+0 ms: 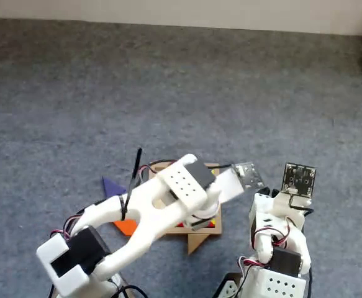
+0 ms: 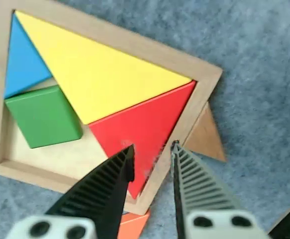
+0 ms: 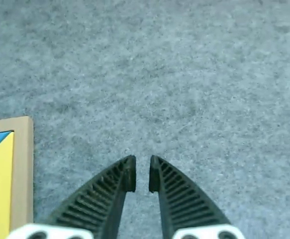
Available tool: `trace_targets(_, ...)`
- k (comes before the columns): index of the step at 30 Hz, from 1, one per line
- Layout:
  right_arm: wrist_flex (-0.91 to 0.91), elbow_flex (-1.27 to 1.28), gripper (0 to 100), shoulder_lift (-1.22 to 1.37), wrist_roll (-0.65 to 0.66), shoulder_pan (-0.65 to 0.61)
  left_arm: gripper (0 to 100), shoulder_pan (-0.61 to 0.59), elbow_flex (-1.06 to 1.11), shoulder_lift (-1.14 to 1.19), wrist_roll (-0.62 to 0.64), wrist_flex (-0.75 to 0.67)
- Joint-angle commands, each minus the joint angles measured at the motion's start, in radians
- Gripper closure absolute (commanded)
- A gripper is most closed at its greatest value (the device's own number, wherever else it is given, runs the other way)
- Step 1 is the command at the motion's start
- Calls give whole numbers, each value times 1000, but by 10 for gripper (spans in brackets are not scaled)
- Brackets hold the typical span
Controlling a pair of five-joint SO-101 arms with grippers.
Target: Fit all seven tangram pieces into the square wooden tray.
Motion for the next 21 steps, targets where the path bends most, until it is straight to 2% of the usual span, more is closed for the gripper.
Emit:
trace_targets(1, -22, 94, 944, -16, -11, 10, 873, 38, -2, -42, 86, -9)
trace_targets(4, -22, 94, 944, -16, -11, 18, 873, 28, -7, -44, 140, -8)
trace_targets(9, -73, 102, 944, -15, -11, 58, 886, 36, -1, -88, 146, 46)
trace_targets(15, -74, 102, 944, -15, -11, 62, 990, 38, 110, -337, 146, 54)
trace_targets(21, -73, 102, 944, -15, -11, 62, 993, 36, 320, -529, 147, -101)
